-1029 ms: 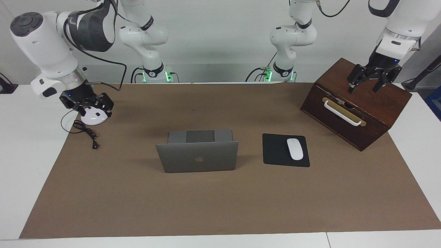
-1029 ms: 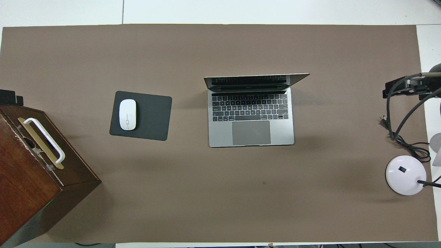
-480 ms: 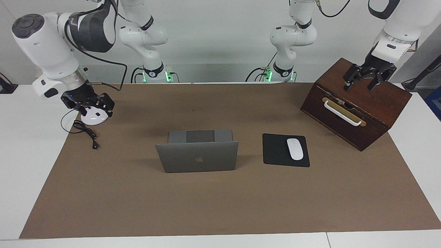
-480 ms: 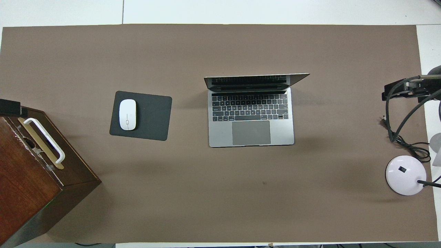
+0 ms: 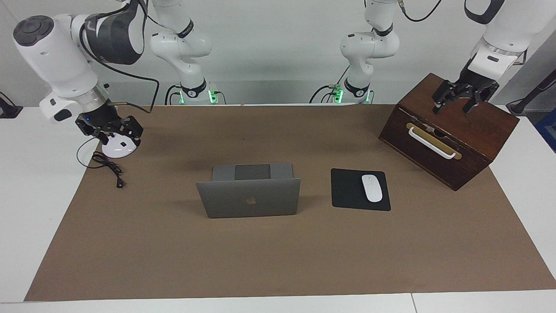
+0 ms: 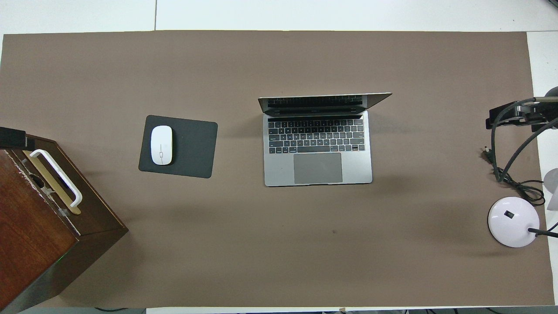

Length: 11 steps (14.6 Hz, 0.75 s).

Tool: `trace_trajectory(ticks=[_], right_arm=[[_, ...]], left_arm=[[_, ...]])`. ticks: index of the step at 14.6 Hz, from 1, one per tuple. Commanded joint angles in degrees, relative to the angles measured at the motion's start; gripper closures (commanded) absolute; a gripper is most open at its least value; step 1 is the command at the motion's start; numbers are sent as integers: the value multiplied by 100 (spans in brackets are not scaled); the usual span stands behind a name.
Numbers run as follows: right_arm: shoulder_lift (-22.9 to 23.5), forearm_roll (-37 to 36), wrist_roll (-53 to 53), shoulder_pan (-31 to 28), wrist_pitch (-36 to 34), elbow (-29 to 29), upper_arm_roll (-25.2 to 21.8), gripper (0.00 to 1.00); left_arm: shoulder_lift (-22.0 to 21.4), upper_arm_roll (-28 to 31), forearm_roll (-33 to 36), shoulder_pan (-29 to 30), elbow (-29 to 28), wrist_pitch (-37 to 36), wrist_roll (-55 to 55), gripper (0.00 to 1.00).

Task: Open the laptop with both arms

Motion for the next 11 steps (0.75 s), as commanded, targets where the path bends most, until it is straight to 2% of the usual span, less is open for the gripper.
trace_trajectory(ticks=[1,11], right_arm=[[-131,93,-7,-13,-5,-141,-18,0],[-131,84,-16,-13,-40,-141,-27,0]], left_arm=[[-119,1,108,12,-102,-62,66,0],[-128,1,108,30,-137,-62,66,0]])
